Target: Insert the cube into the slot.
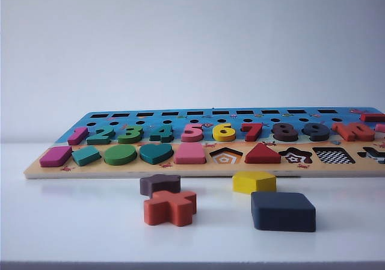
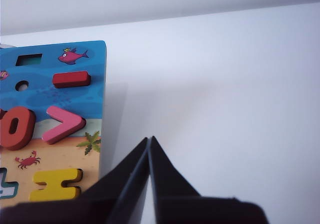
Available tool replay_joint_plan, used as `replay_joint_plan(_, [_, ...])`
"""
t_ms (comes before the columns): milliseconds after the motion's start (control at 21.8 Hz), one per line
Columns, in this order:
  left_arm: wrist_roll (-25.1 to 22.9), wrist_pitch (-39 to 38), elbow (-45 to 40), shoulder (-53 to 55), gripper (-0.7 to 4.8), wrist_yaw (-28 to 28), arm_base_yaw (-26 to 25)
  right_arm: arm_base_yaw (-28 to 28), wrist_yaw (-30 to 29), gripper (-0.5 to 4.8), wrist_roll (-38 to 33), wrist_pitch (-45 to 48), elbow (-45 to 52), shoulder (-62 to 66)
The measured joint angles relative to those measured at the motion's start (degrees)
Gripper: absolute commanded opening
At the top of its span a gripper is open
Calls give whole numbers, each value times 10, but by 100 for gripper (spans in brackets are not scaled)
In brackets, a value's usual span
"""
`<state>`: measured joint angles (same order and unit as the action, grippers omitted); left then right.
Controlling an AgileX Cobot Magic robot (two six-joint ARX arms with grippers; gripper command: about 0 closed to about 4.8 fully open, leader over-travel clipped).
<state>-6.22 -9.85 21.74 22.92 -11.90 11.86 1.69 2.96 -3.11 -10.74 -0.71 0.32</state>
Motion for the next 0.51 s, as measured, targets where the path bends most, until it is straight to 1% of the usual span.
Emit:
replay_joint_plan(184, [0,-63,51,41,10,-39,49,0,0,-4,0,0,0,0])
replay_joint_plan(368, [0,-122,82,65,10,-72,83,0,0,-4,0,0,0,0])
replay_joint_plan(414, [0,-149,96,78,10,-94,96,0,0,-4,0,0,0,0])
replay_joint_plan(505, [0,-175,108,88,10,-125,108,0,0,-4,0,0,0,0])
